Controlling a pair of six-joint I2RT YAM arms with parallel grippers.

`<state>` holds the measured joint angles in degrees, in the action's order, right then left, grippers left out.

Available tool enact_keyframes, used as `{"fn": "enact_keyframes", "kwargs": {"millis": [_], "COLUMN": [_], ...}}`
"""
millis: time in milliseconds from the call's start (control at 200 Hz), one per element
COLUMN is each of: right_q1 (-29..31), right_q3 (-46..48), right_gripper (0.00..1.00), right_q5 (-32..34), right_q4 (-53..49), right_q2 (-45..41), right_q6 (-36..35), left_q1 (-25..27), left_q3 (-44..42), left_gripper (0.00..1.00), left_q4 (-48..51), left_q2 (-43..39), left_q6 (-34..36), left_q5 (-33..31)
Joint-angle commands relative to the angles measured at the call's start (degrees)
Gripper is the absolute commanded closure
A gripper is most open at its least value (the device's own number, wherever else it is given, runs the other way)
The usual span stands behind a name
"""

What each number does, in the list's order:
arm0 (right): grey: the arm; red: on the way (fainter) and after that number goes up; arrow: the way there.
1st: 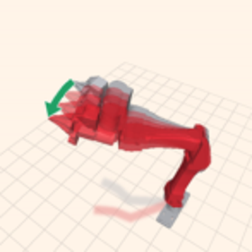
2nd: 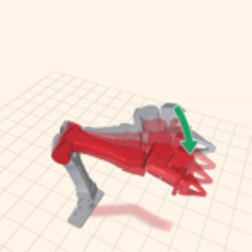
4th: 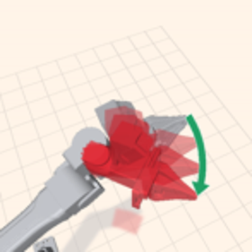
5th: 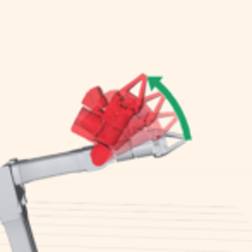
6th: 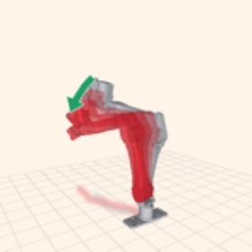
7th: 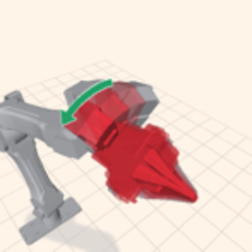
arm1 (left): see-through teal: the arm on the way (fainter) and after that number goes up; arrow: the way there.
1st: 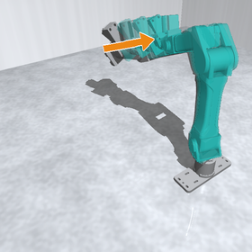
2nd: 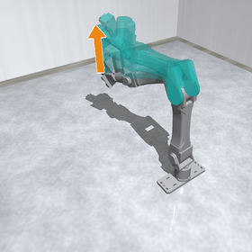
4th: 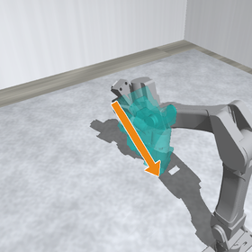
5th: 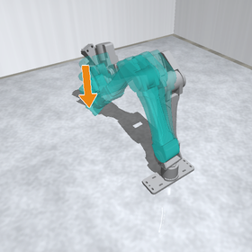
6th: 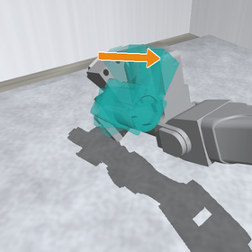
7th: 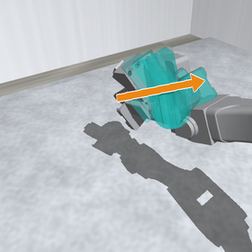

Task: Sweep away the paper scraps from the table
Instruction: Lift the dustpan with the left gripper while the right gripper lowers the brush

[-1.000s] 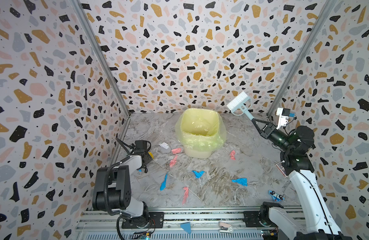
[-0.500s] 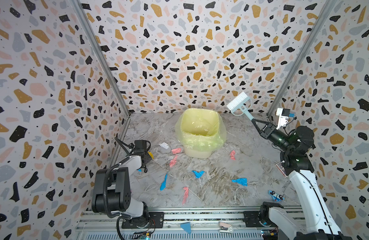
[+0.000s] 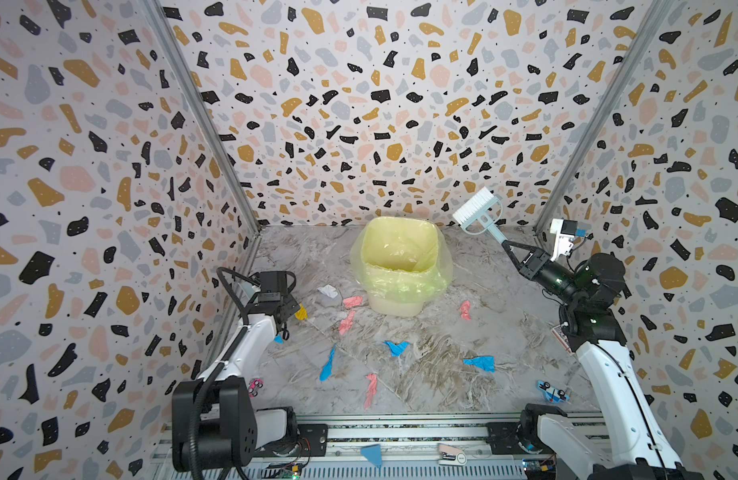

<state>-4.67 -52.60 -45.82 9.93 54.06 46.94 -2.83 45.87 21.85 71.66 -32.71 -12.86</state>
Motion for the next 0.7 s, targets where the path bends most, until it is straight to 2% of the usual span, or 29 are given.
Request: {"fn": "enact_keyframes", "kwargs": {"millis": [0, 170, 310, 481, 691], "right_q1": [-0.2, 0.0, 0.9, 1.0, 0.9], "right_q3": [-1.9, -7.2, -13.4, -18.8, -21.6], "right_gripper": [1.0, 1.0, 1.0, 1.0, 1.0], "right_q5": [-1.1, -0.6, 5.9, 12.4, 18.8], "right_q4": [-4.2, -18.5, -33.8, -46.6, -55.8], "right_q2": [0.2, 1.7, 2.6, 3.2, 3.3], "right_q6": [-4.1, -12.4, -20.4, -25.1, -27.6], "left_q1": [2.4, 9.8, 16.8, 24.0, 33.1], "left_q3": [3.3, 6.3, 6.0, 5.0, 4.5], "left_gripper": [0.92, 0.92, 0.93, 0.93, 0.94], "left_q4": [7.8, 16.6, 21.3, 28.1, 32.9], "left_q2": [-3.0, -6.4, -9.7, -14.2, -17.9], "left_q6": [3.9, 5.6, 4.9, 3.5, 1.6], "left_q5": [1.6, 1.1, 1.4, 2.1, 5.5]}}
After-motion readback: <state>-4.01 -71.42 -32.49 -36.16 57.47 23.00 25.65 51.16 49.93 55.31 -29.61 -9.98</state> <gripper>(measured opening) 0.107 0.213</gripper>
